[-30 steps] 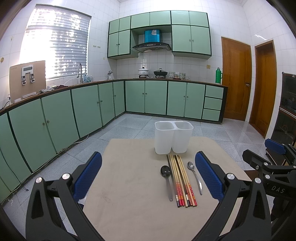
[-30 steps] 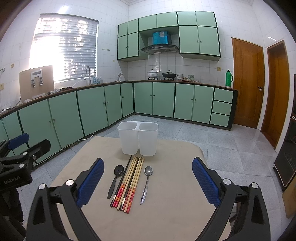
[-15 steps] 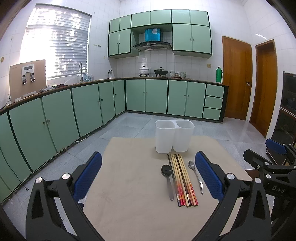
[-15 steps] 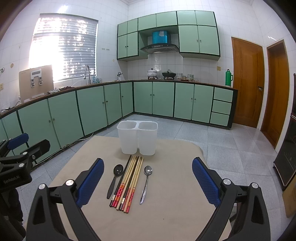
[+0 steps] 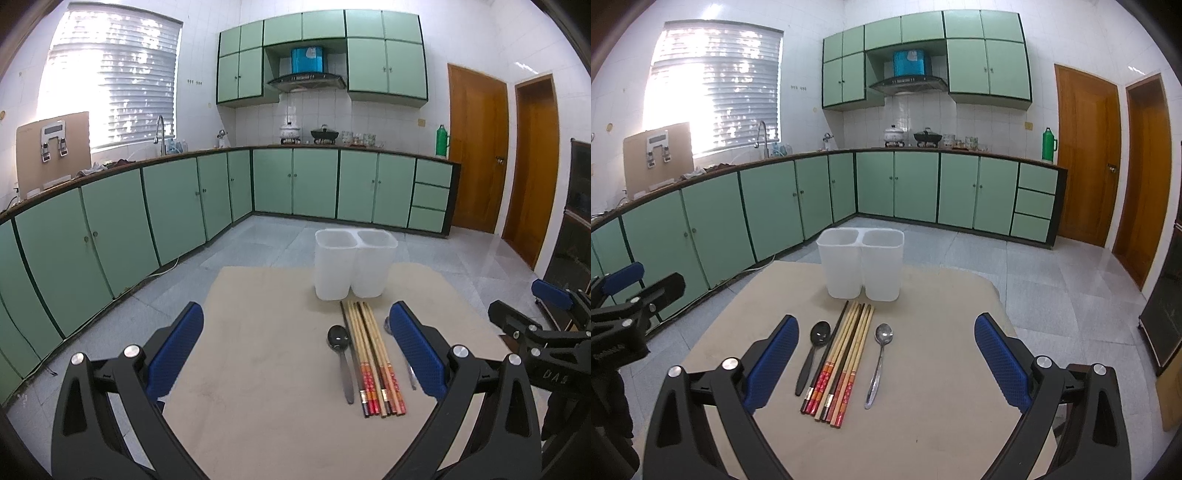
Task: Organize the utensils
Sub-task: 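Grasp the metal spoon with the right tool while the left tool grasps the black spoon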
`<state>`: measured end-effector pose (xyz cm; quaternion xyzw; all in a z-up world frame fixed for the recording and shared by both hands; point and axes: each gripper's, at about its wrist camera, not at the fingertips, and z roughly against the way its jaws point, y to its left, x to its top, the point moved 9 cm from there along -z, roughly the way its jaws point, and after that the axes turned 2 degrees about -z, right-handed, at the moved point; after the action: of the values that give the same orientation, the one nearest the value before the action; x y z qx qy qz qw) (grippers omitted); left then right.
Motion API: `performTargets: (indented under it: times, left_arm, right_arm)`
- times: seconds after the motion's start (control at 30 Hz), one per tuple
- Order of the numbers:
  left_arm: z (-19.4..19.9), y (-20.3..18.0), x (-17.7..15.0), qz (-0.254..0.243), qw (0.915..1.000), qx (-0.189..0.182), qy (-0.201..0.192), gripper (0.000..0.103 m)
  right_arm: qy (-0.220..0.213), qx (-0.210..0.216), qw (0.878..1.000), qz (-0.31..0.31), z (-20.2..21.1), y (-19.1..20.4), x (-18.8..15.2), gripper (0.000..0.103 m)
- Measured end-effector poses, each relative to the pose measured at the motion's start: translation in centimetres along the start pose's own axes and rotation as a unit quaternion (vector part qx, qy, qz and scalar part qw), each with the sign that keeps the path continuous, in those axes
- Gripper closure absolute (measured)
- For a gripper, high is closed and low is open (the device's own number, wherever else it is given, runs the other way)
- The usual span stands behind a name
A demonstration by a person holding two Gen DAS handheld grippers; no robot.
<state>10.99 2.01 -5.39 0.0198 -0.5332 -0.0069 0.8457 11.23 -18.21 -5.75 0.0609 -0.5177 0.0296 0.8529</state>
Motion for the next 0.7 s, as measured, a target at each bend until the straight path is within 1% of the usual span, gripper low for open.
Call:
performTargets:
  times: [0.1, 0.17, 0.23, 0.43, 0.5, 0.57, 0.7]
  left_arm:
    - [-2.1, 0.2, -0.5, -0.002, 0.9999, 0.004, 0.016, 0.005]
    - [-4.2, 0.7, -1.0, -0.004, 0.9994, 0.010, 0.032, 0.005]
    - [-6.3, 1.1, -1.7, -0.005, 0.9986, 0.015, 0.049, 0.005]
    - [-12.3, 1.7, -3.7, -0.008, 0.9944, 0.023, 0.103, 0.005]
    - [-13.7, 1.7, -4.4, -0.008, 0.9930, 0.024, 0.116, 0.005]
    - [-15.2, 1.7, -5.0, -0.009, 0.9913, 0.023, 0.129, 0.005]
    - [-17.0, 1.2, -6.0, -0.011, 0.9890, 0.018, 0.147, 0.005]
  right_arm:
    - [0.021, -0.002, 1.000, -0.005, -2.6, -0.6, -0.5, 0.012]
    - [0.042, -0.006, 0.999, -0.005, -4.8, -0.9, -1.0, 0.015]
    - [0.063, -0.003, 0.998, -0.010, -6.9, -1.0, -1.4, 0.017]
    - [0.124, 0.013, 0.992, -0.016, -12.8, -0.8, -3.6, 0.027]
    - [0.140, 0.015, 0.990, -0.011, -14.8, -0.6, -4.2, 0.030]
    - [0.158, 0.015, 0.987, -0.005, -16.8, -0.4, -5.1, 0.036]
    - [0.191, 0.017, 0.981, -0.001, -19.7, -0.3, -6.4, 0.044]
